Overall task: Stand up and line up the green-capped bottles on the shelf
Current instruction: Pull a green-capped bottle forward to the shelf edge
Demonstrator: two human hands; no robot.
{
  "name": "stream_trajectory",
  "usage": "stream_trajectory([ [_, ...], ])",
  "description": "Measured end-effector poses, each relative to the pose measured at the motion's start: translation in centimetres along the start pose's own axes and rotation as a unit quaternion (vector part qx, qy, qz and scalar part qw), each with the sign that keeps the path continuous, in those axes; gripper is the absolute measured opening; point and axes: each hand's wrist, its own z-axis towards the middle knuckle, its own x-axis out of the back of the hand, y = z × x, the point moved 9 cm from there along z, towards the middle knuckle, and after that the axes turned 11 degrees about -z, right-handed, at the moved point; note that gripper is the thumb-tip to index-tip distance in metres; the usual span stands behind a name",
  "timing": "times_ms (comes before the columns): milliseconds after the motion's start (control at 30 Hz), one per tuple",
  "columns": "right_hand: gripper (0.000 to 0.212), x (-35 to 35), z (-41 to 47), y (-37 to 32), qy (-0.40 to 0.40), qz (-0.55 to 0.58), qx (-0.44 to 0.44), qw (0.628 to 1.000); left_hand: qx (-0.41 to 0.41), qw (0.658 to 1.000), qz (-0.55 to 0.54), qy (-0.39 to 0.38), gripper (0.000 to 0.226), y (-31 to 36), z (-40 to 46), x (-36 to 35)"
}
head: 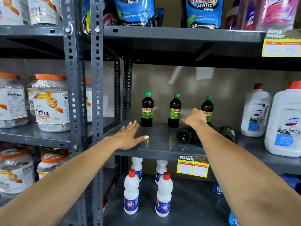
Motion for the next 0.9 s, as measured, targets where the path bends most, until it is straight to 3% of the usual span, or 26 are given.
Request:
stream_trajectory([
  [267,0.048,-1.9,0.3,-0.7,-0.083,-0.178,0.003,0.980,0.071,0.993,-0.001,-0.093,0.139,-3.2,-2.6,-1.4],
  [433,0.067,-5.7,0.4,0.5,-0.244,-0.035,-0.078,0.966,0.060,0.992,0.042,-0.098,0.151,-3.9,-2.4,-1.2],
  [500,0.066,-6.4,0.3,0.8,-0.256,0.011,-0.084,0.963,0.046,0.995,0.051,-0.073,0.151,-3.8,-2.3,-1.2],
  [633,0.056,-4.9,-0.2,0.2,-0.154,0.106,-0.069,0.980,0.029,0.996,0.075,-0.025,0.154,-3.8,-2.3,-1.2],
  [767,0.068,-3.0,-2.2,-2.2,0.013,0.155,-0.028,0.987,0.014,0.996,0.088,0.003,0.150,-3.5,-2.4,-0.9],
  [900,0.063,-3.7,-5.2,-7.1,0.047,0.259,0.079,0.962,0.006,0.995,0.093,0.026,0.144,-3.3,-2.7,-0.6],
])
